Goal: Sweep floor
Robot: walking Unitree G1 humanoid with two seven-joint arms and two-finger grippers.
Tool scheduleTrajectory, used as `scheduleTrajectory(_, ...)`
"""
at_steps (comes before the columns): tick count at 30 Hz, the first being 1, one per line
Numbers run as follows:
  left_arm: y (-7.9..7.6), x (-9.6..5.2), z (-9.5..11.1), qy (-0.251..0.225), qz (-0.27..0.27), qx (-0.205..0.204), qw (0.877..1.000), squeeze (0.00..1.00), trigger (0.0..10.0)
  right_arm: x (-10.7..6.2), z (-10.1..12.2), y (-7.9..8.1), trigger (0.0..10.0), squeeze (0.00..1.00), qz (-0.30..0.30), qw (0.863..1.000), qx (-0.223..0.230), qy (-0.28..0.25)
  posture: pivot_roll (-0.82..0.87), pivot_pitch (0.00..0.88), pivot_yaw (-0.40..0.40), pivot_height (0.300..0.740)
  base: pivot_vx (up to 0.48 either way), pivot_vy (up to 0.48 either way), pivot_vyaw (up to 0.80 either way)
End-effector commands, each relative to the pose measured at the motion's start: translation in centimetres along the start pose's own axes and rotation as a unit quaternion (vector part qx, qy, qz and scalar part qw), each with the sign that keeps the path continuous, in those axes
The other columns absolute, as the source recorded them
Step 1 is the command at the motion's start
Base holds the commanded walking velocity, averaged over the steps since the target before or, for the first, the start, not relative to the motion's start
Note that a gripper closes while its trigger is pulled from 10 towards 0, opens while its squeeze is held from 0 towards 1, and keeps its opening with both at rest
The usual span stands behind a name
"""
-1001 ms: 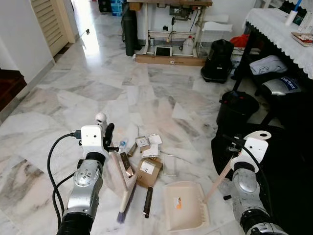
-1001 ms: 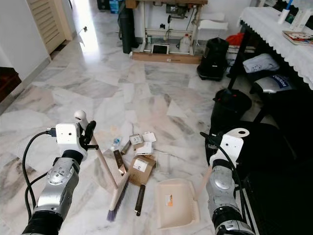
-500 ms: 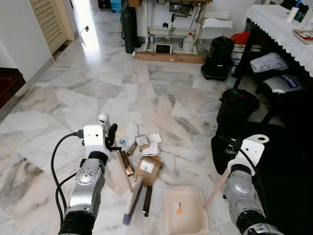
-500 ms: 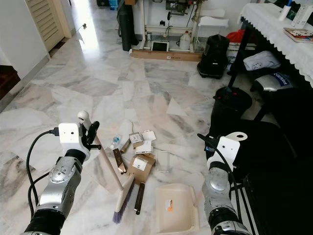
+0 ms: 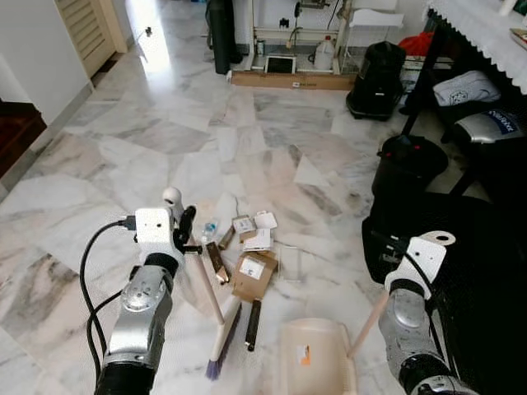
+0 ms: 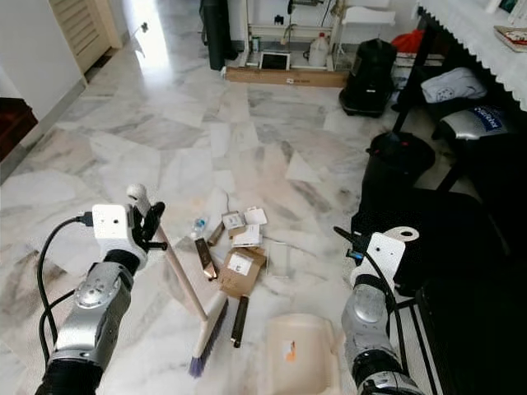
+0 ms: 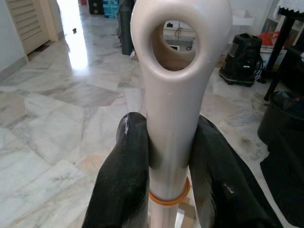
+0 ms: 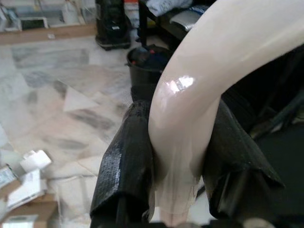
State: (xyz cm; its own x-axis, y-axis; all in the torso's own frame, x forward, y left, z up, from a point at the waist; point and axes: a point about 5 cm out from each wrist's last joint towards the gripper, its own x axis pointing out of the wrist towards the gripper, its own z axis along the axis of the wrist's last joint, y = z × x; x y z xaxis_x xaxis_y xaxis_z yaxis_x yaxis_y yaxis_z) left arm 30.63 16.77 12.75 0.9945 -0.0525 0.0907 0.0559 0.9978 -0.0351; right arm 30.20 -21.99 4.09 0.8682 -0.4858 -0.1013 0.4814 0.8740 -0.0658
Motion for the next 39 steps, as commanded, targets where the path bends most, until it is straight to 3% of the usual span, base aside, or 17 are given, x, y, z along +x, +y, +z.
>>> scheduleTrajectory(1,0.2,-0.1,0.9,-0.016,0.001,0.001,1.000,0.00,10.0,0.3,0.3,0.0,10.0,0.00,-0.003,1.000,-0.011,-0.003,0.06,0.172,-0.009,0.740,0.000,0.000,0.00)
scheduleTrajectory(11,-0.1,-0.1,-0.2,0.019,-0.009,-0.015,1.000,0.00,10.0,0.2,0.2,0.5,10.0,0.00,-0.005,1.000,-0.006,0.003,0.06,0.204,-0.011,0.740,0.000,0.000,0.00)
scheduleTrajectory(16,-1.1,0.2,-0.7,0.048,-0.060,-0.044,0.996,0.00,10.0,-0.2,-0.4,0.3,10.0,0.00,-0.008,1.000,-0.005,0.011,0.05,0.213,-0.011,0.740,0.000,0.000,0.00)
scheduleTrajectory(25,-2.0,0.1,-1.0,0.073,-0.124,-0.060,0.988,0.00,10.0,0.0,-0.4,-0.1,10.0,0.00,-0.019,1.000,-0.001,0.019,0.05,0.208,-0.015,0.740,0.000,0.000,0.00)
scheduleTrajectory(32,-2.2,0.1,-0.6,0.070,-0.141,-0.062,0.986,0.00,10.0,0.6,0.5,-0.1,10.0,0.00,-0.030,1.000,0.001,0.006,0.05,0.196,-0.019,0.740,0.000,0.000,0.00)
scheduleTrajectory(39,-1.1,-0.1,1.0,0.047,-0.131,-0.046,0.989,0.00,10.0,0.9,0.9,0.0,10.0,0.00,-0.044,0.999,0.011,0.010,0.06,0.159,-0.019,0.740,0.000,0.000,0.00)
